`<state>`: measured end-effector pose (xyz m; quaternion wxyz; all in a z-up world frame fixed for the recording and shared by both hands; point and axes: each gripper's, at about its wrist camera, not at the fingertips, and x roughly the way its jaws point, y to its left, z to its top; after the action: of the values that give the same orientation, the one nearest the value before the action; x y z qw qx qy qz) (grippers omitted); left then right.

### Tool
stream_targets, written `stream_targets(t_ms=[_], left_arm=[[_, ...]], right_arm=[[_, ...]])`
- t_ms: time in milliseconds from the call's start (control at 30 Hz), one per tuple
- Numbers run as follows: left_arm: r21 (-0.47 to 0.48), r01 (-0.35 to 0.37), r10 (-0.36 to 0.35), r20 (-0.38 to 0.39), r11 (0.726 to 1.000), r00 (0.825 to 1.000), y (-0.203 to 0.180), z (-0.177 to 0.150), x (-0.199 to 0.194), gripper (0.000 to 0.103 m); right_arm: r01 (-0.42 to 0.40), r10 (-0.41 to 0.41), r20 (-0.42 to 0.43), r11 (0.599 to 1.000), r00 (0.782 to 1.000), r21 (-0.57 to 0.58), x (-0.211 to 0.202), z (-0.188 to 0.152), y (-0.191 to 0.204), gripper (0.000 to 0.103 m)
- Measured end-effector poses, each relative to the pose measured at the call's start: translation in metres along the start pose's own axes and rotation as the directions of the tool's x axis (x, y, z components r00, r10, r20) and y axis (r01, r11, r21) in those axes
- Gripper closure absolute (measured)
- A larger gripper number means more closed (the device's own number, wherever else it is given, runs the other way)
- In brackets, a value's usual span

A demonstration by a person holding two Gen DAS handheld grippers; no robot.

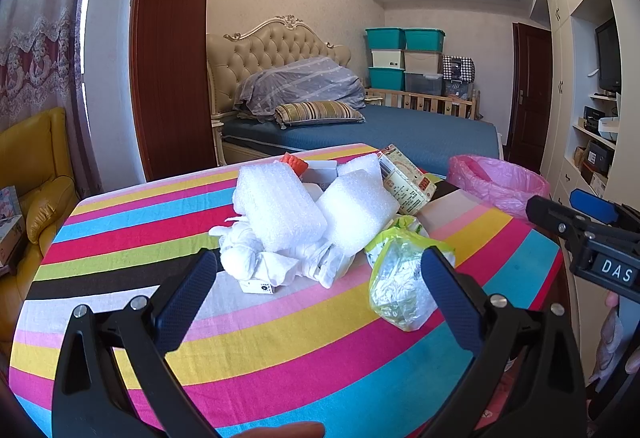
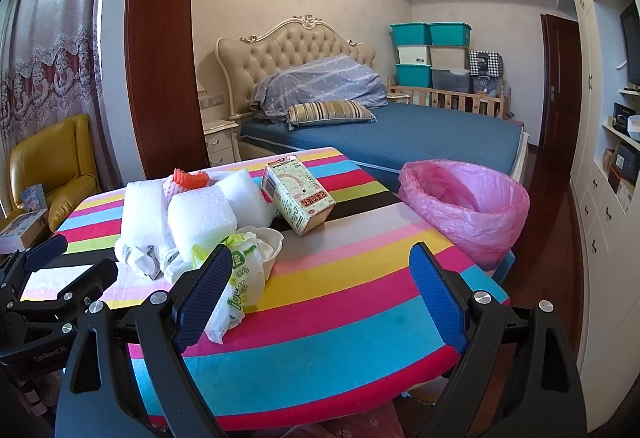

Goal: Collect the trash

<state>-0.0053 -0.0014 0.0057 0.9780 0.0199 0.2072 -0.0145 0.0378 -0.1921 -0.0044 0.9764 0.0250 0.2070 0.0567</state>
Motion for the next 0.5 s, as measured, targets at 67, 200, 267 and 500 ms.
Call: stream_targets(t_ms=[67, 200, 267, 500], left_arm=[[0.0, 0.0, 0.0, 0.0, 1.0, 1.0, 0.0001, -0.0001, 0.0021, 0.004], [0.0, 0.001, -0.001, 0.0, 1.0, 1.0, 0.0003, -0.0003, 0.0019, 0.004], [-0.001, 0.002, -0.002, 0.0, 1.0, 1.0, 0.0002, 0.0, 0.0015, 0.004], [-0.002, 0.002, -0.002, 0.0, 1.0, 1.0, 0.0008, -0.0002, 0.0008, 0.004]], right_arm=[[-0.001, 0.001, -0.003, 1.0, 1.0, 0.001, -0.0003, -0.0008, 0.0004, 0.018], [-0.002, 0.002, -0.005, 1.0, 1.0, 0.002, -0.0001, -0.0015, 0.0008, 0.018], [-0.003, 0.003, -0.008, 1.0, 1.0, 0.003, 0.0006, -0.0017, 0.0012, 0.018], [-0.006, 0.006, -0.02, 1.0, 1.0, 0.01, 0.0018, -0.0011, -0.0003, 0.018]])
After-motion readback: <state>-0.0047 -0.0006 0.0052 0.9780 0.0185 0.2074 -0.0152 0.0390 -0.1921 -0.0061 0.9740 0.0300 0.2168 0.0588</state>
